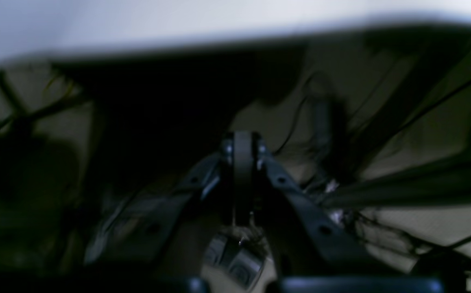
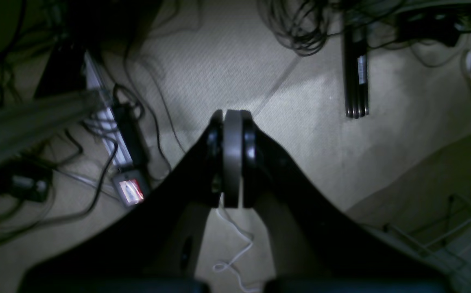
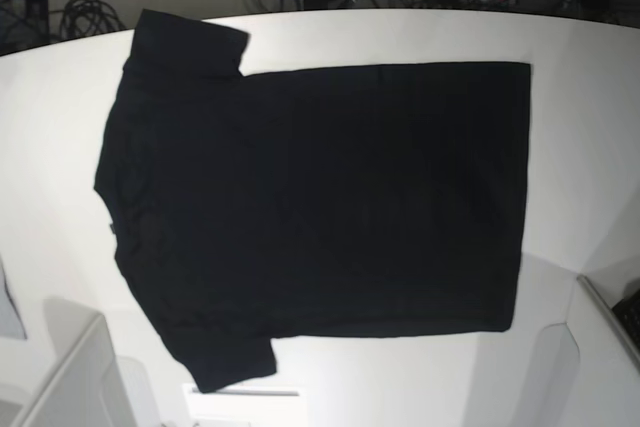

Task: Fold the T-shirt properly
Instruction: 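Move both grippers down to the shoulder corners of the black T-shirt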

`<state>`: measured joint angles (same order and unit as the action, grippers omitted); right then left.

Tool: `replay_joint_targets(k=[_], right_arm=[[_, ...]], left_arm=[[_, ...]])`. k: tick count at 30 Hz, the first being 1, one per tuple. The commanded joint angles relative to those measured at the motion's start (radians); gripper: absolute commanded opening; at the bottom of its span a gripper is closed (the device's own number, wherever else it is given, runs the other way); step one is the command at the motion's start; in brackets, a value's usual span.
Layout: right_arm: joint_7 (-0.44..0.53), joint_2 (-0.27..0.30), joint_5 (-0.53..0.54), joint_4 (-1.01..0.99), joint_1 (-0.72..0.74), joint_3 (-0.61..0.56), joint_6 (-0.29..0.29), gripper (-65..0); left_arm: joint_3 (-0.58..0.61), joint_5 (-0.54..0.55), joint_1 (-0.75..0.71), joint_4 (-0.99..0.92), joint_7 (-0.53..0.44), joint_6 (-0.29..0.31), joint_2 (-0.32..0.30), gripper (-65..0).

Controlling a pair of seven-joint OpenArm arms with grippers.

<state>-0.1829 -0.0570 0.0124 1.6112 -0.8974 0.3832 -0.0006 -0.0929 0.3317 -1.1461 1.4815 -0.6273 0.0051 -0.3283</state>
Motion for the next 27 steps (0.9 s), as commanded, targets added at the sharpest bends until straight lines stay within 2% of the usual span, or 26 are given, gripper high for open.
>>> replay_joint_targets(k=[1,4,6,14,16,20,23,27], right_arm=[[0.012,0.007,-0.002,0.048,-0.019,0.021,0.000,-65.0],[0.006,-0.005,-0.002,0.131,-0.021,0.043,0.000,-65.0],[0.003,-0.005,-0.002,0.191,-0.018,0.044,0.000,-65.0],[-0.088,-0.025,-0.002,0.389,0.059,0.038,-0.005,-65.0],[-0.116,-0.040,-0.002,0.397,0.099,0.038,-0.062,-65.0],[-0.189,-0.068,-0.001,0.395,0.177,0.040,-0.204,-65.0],[-0.237,-0.070,0.080,0.395,0.212,0.044,-0.260,-64.4],[-0.272,-0.042,0.249,0.395,0.222,0.044,-0.267,-36.3]], left_arm=[[-0.043,0.008,-0.030,0.031,-0.026,-0.011,0.013,-65.0],[-0.153,-0.027,-0.039,0.103,-0.026,-0.011,0.087,-65.0],[-0.201,-0.062,-0.041,0.147,-0.026,-0.011,0.114,-65.0],[-0.235,-0.067,-0.038,0.291,-0.019,-0.011,0.113,-65.0],[-0.235,-0.067,-0.036,0.311,-0.019,-0.011,0.113,-65.0],[-0.233,-0.024,-0.033,0.334,-0.018,-0.011,0.100,-45.9],[-0.222,0.102,-0.033,0.333,-0.018,-0.011,0.034,-35.4],[-0.221,0.246,-0.033,0.325,-0.016,-0.009,-0.058,-25.7]])
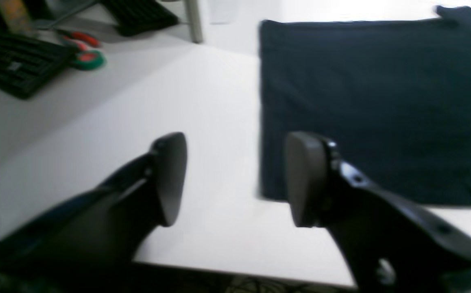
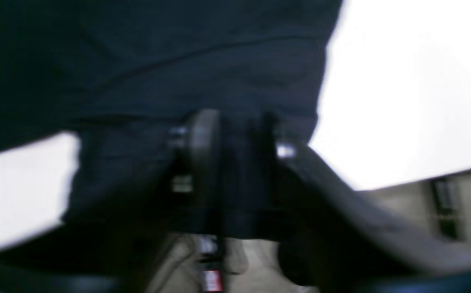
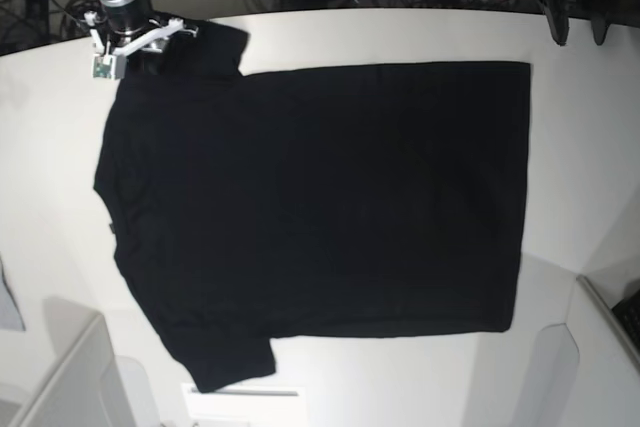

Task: Fold the T-shirt properly
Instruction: 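Move both grippers down to the shoulder corners of the black T-shirt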

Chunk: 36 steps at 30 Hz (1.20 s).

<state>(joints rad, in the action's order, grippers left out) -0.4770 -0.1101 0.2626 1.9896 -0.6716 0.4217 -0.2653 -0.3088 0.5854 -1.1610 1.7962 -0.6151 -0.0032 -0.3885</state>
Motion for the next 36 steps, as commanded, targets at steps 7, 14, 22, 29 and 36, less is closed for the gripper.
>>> replay_joint_targets(k=[7,14,22,29,36], right_arm=[[0.022,0.026,0.102,0.014,0.014,0.045,-0.002,-26.7],[-0.171,0.023,0.105,0.000,0.134,0.219,-0.007,-26.7],[-0.361,0.028,0.146,-0.098,0.249,0.368,-0.156,-26.7],[-0.365,0.028,0.146,-0.200,0.267,0.368,-0.211,-26.7],[-0.371,0.023,0.148,-0.243,0.266,0.360,-0.259,-26.7]], left_arm=[[-0.013,0.153,0.039,0.009,0.134,0.076,-0.062,-19.1],[-0.105,0.295,0.138,-0.034,0.352,0.349,-0.016,-20.1],[-0.326,0.295,0.247,-0.036,0.619,0.460,0.109,-20.2],[-0.456,0.293,0.322,-0.039,0.780,0.538,0.161,-20.2],[-0.458,0.094,0.382,-0.049,0.788,0.543,0.221,-20.2]])
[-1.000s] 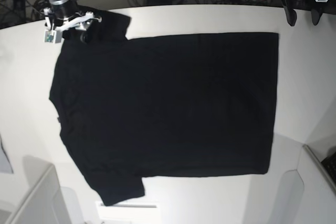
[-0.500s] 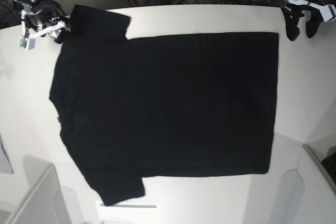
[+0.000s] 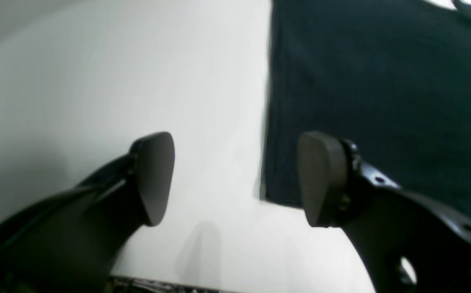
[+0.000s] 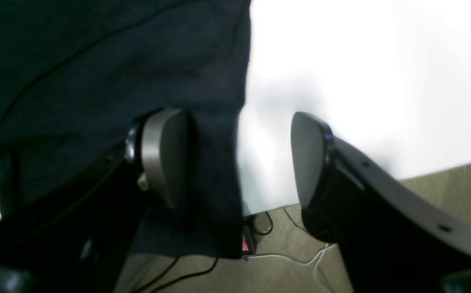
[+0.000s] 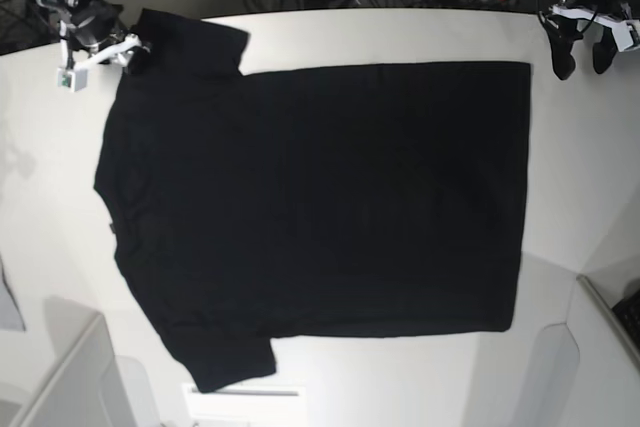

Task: Fold the T-shirt properly
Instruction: 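Move both grippers down to the shoulder corners of the black T-shirt, then close both grippers on the shirt's shoulder edges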

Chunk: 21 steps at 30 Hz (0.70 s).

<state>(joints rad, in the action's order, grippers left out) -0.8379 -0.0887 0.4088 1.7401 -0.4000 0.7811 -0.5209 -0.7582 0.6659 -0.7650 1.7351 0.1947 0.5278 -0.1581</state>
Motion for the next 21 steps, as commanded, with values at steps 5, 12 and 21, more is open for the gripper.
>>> replay_joint_targets(k=[5,12,21], right_arm=[[-0.037,-0.003,-0.001,0.004,-0.014,0.001,-0.031,-26.7],[-0.044,0.000,-0.001,0.004,-0.029,-0.027,-0.032,-26.9],[-0.037,0.005,0.000,-0.032,-0.043,-0.088,-0.032,-50.3]], left_arm=[[0.001,-0.004,0.017,-0.034,-0.021,0.012,0.005,-20.2],[0.001,-0.004,0.039,-0.088,-0.021,0.012,0.007,-20.2],[0.038,-0.002,0.051,-0.096,-0.021,0.012,0.009,-20.2]])
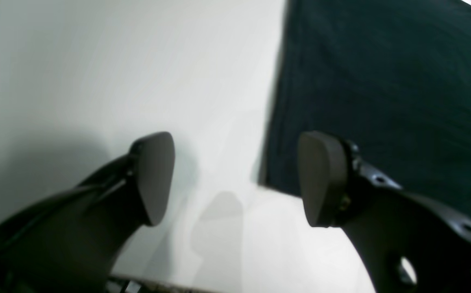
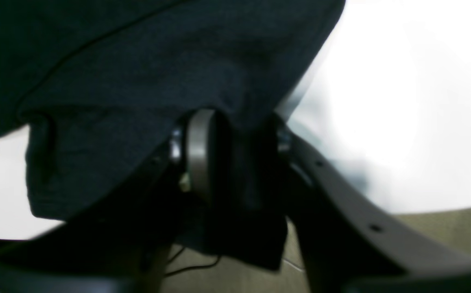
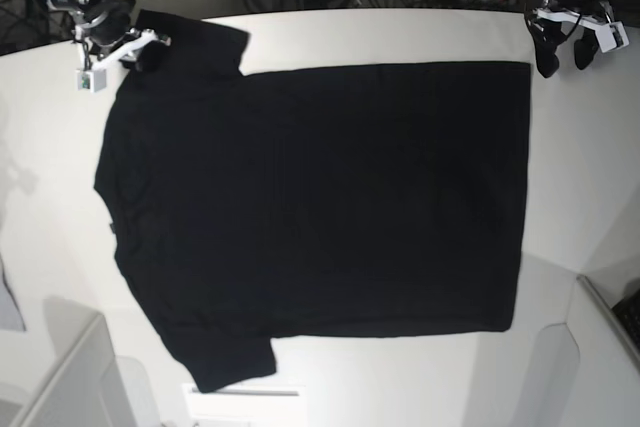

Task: Fold the T-shirt properly
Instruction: 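Close both grippers on the shirt's shoulder edges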

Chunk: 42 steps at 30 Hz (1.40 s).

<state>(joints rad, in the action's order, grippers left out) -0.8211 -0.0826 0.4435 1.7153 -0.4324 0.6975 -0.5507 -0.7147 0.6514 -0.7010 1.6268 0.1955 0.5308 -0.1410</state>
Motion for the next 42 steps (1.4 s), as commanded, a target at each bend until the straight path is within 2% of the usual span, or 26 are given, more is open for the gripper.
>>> replay_joint_targets(k=[1,4,5,8,12,15,18,24,33,35,37,42], right_arm=[[-0.054,0.001,-0.035,-0.014,-0.010,-0.005,-0.002,-53.0],[-0.054,0.002,-0.035,-0.030,-0.009,-0.003,-0.002,-63.3],[-0.054,0.002,-0.035,-0.033,-0.009,-0.005,-0.002,-65.0],[-0.054,0.002,-0.035,-0.033,-0.007,-0.005,-0.002,-65.0],[-0.054,0.002,-0.035,-0.033,-0.007,-0.002,-0.002,-65.0],[-0.054,0.002,-0.035,-0.033,-0.007,0.000,-0.002,-65.0],[-0.054,0.002,-0.035,-0.033,-0.007,0.001,-0.002,-65.0],[-0.054,0.002,-0.035,-0.033,-0.007,0.001,-0.002,-65.0],[-0.054,0.002,-0.036,-0.031,-0.007,0.001,-0.002,-65.0],[-0.054,0.002,-0.036,-0.030,-0.007,0.000,-0.002,-65.0],[-0.054,0.002,-0.036,-0.028,-0.007,0.000,-0.002,-65.0],[-0.054,0.002,-0.036,-0.024,-0.009,0.001,-0.002,-65.0]], left_arm=[[0.004,0.012,-0.012,0.013,-0.021,0.009,-0.009,-20.2],[0.028,0.012,-0.012,0.013,-0.021,0.004,-0.007,-20.2],[0.033,0.012,-0.010,0.011,-0.021,0.002,-0.004,-20.2],[0.031,0.012,0.011,-0.012,-0.018,0.002,0.011,-20.2],[0.025,0.012,0.063,-0.061,0.104,0.004,0.013,-20.2],[0.027,0.011,0.090,-0.084,0.149,0.007,0.021,-20.2],[0.034,0.009,0.109,-0.078,0.157,0.007,0.040,-20.2],[0.094,0.009,0.119,-0.086,0.158,0.002,0.039,-20.2],[0.114,0.011,0.143,-0.096,0.181,0.002,0.042,-20.7],[0.109,0.011,0.151,-0.102,0.229,0.002,0.042,-25.3],[0.108,0.011,0.171,-0.104,0.256,0.002,0.042,-32.7],[0.109,0.011,0.179,-0.104,0.262,0.002,0.042,-56.6]])
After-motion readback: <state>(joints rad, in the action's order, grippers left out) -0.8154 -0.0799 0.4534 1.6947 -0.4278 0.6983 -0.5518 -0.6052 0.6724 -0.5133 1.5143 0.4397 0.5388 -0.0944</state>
